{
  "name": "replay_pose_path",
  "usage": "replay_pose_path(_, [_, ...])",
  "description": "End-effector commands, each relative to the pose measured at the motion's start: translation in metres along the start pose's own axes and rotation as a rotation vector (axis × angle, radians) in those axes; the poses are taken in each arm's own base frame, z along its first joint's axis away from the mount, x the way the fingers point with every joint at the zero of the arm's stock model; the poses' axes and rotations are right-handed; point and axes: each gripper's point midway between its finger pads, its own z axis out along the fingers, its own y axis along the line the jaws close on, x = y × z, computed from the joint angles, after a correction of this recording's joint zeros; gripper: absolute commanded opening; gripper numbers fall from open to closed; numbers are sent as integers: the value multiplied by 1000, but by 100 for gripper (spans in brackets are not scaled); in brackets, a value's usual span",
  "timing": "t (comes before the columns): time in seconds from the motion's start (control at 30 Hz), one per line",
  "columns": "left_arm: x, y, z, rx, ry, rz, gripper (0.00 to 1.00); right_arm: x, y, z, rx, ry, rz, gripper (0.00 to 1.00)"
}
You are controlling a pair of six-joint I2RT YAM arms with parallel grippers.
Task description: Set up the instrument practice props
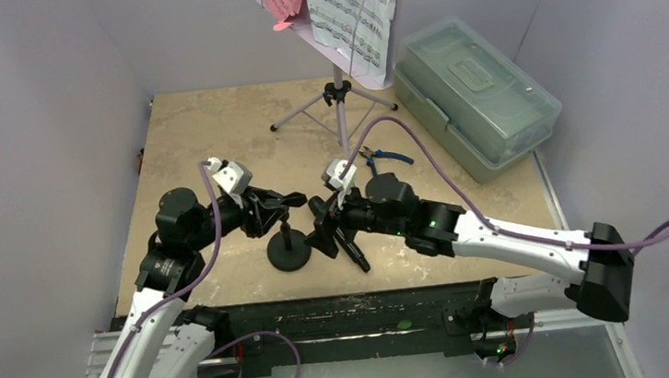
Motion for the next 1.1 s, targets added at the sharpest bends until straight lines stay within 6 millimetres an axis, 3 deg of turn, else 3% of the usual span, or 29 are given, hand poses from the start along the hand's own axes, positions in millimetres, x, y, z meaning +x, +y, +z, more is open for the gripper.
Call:
replay_pose_path(0.0, [-16,-18,1,111,-73,75,0,-71,38,-28,-254,-269,-211,99])
replay_pose_path(0.1, [-14,-24,-2,136,-74,89,0,-91,34,-28,-285,-302,-240,98])
replay_pose_path(0.27, [-9,-35,-4,179,-77,140,0,-95,31,-21,-329,-268,-293,92])
replay_pose_path(0.47, [0,-43,-2,219,-55,164,0,-92,29,-11,-393,-211,-292,66])
replay_pose_path(0.57, [1,-44,-2,223,-45,175,0,-91,31,-9,-412,-209,-292,44])
replay_pose_path(0.67, [0,-44,-1,213,-36,168,0,-90,30,-7,-412,-207,-291,8])
replay_pose_path(0.7, [-1,-43,-1,206,-30,158,6,-88,29,-7,-409,-205,-290,0])
replay_pose_path(0.87, [-5,-57,-3,267,8,124,55,-79,28,-7,-432,-190,-312,0])
replay_pose_path(0.93, [-1,-67,-5,324,36,122,70,-76,30,-9,-463,-185,-324,0])
replay_pose_path(1.07, [5,-76,-15,377,61,194,80,-68,34,-12,-523,-159,-341,0])
